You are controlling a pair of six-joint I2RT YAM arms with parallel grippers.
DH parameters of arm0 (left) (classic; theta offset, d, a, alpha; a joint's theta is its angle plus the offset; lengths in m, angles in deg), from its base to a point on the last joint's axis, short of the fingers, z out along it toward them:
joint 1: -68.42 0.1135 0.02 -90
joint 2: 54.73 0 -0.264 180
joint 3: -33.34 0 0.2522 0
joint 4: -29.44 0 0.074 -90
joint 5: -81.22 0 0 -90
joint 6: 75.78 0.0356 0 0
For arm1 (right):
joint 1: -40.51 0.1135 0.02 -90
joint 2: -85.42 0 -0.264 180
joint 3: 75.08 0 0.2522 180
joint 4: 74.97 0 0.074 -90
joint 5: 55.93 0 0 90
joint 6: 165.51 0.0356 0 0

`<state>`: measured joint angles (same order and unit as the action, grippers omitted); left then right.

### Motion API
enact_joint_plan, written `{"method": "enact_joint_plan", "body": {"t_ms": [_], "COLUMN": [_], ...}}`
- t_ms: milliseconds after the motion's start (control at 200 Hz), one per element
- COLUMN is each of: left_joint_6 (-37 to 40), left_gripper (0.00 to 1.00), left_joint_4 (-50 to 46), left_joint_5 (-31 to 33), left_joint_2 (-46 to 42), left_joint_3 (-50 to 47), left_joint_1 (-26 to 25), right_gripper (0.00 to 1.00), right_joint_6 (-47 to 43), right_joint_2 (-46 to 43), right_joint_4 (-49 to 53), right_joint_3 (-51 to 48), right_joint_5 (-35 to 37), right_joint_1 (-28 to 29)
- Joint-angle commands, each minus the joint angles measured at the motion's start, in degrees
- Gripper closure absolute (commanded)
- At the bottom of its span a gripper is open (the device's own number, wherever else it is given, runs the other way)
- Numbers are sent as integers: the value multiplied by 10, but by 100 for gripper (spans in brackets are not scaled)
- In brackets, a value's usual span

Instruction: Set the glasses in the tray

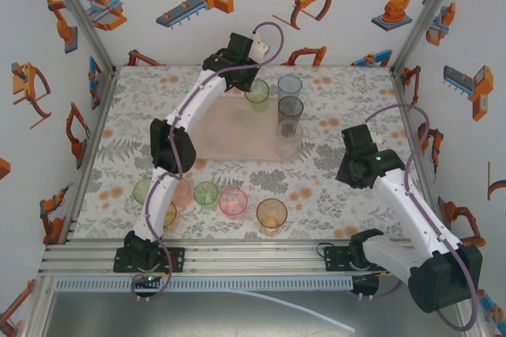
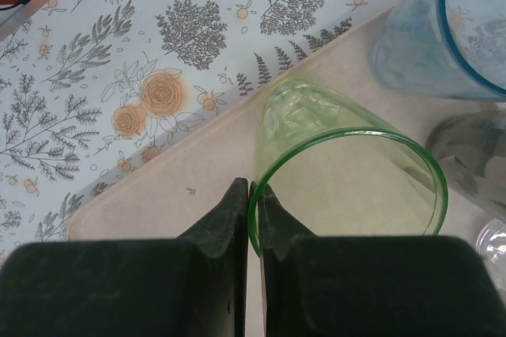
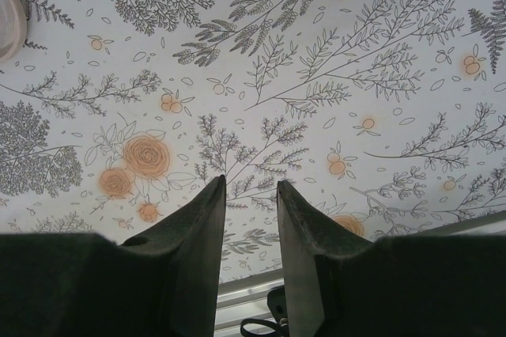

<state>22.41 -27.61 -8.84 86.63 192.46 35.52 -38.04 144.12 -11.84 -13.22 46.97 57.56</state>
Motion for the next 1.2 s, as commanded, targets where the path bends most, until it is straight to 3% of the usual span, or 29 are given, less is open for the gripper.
{"method": "enact_joint_plan", "body": {"t_ms": [0, 1192], "left_joint_6": [-12, -11], "left_gripper": [91, 83], "left_joint_4": [16, -17], "left_joint_5": [-13, -29], "left_joint_2": [10, 16], "left_joint_3": [29, 40], "left_joint_1": [2, 1], "right_gripper": [67, 66], "right_joint_6": [-8, -12], "right_joint_2": [6, 20], "right_joint_4": [-2, -22], "right_joint_3": [15, 9], "right_joint_5": [0, -12], "right_joint_1": [-4, -6]}}
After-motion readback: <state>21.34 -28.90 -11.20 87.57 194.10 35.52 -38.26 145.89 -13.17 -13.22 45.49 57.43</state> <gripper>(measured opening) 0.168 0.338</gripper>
